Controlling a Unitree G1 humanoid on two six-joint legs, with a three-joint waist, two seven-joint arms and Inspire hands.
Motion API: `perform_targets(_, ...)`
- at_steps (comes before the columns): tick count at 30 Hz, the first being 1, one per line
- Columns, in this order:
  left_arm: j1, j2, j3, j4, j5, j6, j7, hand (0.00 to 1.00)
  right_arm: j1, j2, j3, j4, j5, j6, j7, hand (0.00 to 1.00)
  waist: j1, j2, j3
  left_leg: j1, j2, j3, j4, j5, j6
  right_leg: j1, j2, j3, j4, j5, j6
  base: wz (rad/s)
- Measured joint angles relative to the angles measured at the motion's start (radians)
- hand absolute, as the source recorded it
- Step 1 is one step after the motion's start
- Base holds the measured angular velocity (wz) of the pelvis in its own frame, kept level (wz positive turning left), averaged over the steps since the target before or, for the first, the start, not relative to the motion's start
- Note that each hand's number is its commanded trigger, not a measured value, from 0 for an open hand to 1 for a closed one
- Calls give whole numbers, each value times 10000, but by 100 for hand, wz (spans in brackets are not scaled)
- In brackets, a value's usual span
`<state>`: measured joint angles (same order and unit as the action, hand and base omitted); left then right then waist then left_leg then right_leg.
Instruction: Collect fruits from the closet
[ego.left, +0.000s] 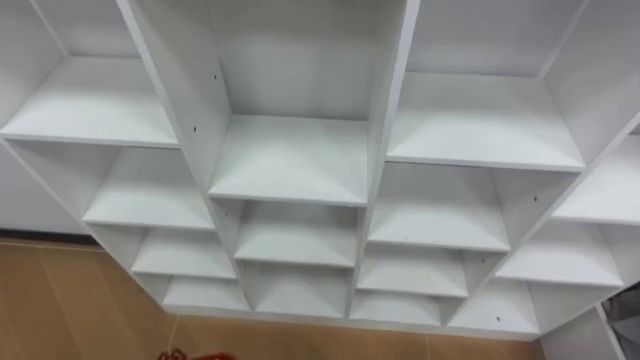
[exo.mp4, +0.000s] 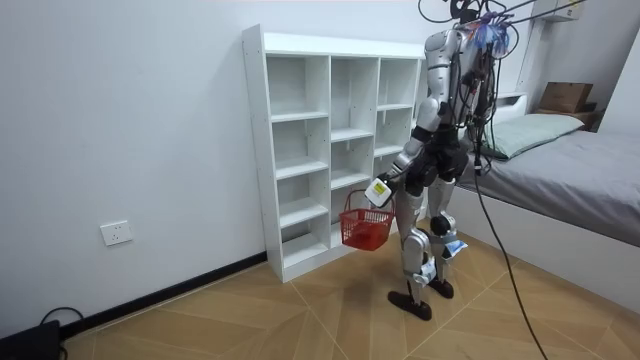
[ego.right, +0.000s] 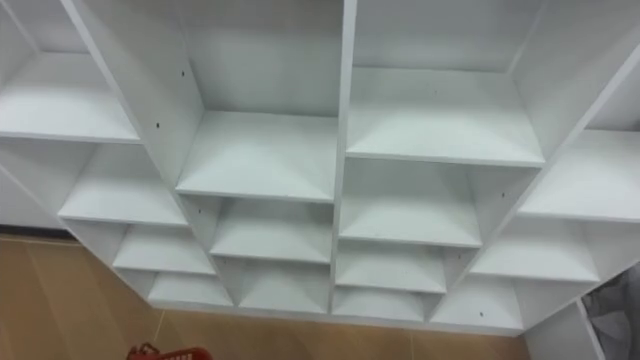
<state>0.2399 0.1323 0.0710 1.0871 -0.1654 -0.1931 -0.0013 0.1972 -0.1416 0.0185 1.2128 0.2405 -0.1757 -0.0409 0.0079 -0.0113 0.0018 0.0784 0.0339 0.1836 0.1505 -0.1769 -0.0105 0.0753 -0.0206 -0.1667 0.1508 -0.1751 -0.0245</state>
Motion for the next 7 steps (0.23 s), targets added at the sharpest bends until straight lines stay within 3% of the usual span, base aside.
perform_targets(7, -82, -46, 343, 337, -1, 591, 196, 100, -119, 9, -446, 422, 290, 620, 6, 0, -27, 92, 3, 55, -45, 9, 12, -58, 32, 124, 30, 25, 0, -40, 46, 0)
